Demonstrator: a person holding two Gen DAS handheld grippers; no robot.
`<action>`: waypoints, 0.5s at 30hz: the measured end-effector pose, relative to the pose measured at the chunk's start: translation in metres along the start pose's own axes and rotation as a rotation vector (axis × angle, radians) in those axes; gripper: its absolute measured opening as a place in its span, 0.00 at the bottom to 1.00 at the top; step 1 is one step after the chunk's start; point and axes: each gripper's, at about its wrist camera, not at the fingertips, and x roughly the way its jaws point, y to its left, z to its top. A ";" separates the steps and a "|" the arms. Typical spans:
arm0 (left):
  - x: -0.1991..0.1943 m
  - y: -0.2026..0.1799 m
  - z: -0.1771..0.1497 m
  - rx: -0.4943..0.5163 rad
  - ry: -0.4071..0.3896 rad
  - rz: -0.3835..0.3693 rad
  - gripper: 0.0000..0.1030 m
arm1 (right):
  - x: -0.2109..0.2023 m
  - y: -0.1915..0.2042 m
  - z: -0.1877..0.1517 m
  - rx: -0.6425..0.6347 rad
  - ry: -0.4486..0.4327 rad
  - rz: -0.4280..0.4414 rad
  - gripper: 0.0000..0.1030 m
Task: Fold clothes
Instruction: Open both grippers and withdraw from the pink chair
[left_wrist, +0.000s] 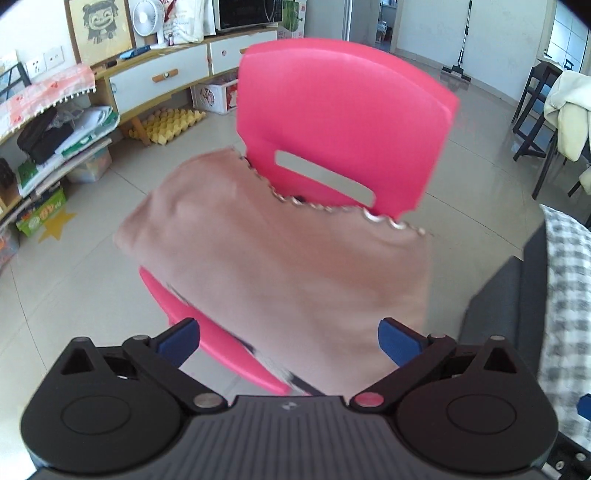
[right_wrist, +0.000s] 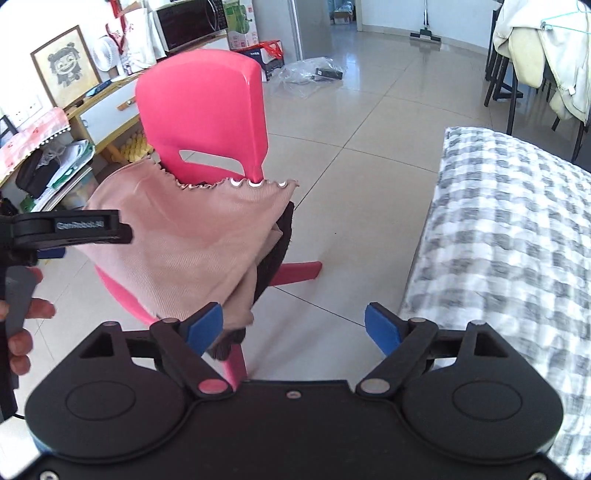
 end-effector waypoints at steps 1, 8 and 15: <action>-0.007 -0.006 -0.008 -0.012 0.001 0.002 0.99 | -0.007 -0.004 -0.004 -0.007 -0.010 0.008 0.95; -0.045 -0.031 -0.044 -0.073 0.009 0.052 0.99 | -0.052 -0.031 -0.031 -0.047 -0.058 0.062 1.00; -0.068 -0.043 -0.058 -0.180 -0.014 0.115 0.99 | -0.077 -0.058 -0.056 -0.113 -0.057 0.005 1.00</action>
